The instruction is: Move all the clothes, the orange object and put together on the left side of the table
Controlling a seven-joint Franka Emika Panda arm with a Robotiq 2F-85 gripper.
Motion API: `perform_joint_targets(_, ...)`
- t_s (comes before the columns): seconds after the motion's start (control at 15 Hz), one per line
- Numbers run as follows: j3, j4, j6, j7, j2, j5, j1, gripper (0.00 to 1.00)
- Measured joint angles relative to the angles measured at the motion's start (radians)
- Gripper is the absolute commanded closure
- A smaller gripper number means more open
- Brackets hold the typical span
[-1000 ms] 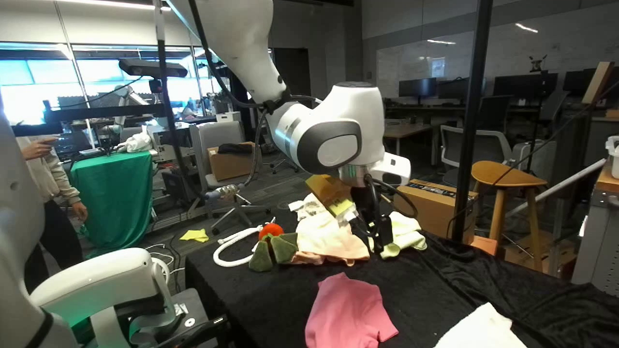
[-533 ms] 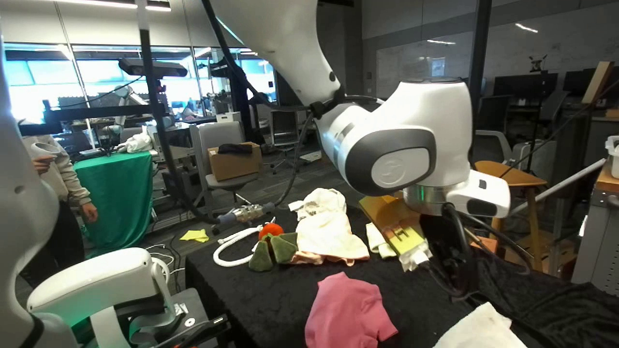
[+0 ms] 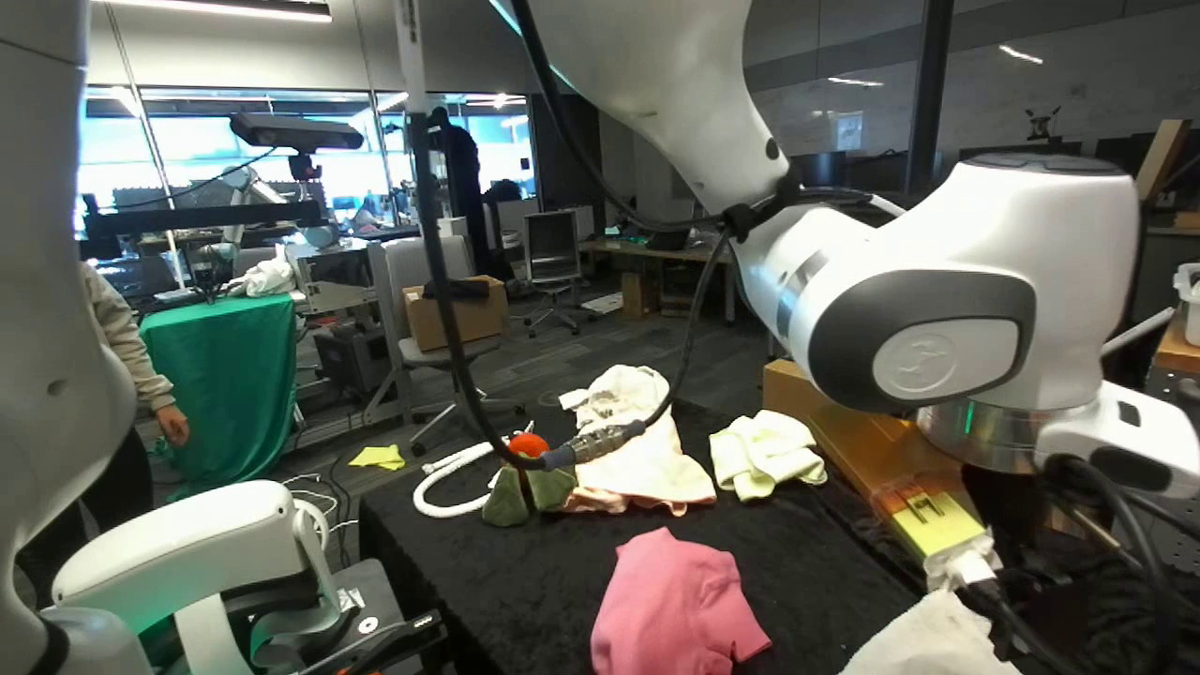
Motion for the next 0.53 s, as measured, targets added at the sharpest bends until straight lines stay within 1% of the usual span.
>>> perform_joint_targets(0.33, 0.0, 0.089, -0.093, -0.086, 0.077, 0.032, -0.091, 0.0)
perform_joint_targets(0.53, 0.002, 0.118, -0.132, -0.125, 0.117, 0.062, -0.129, 0.0)
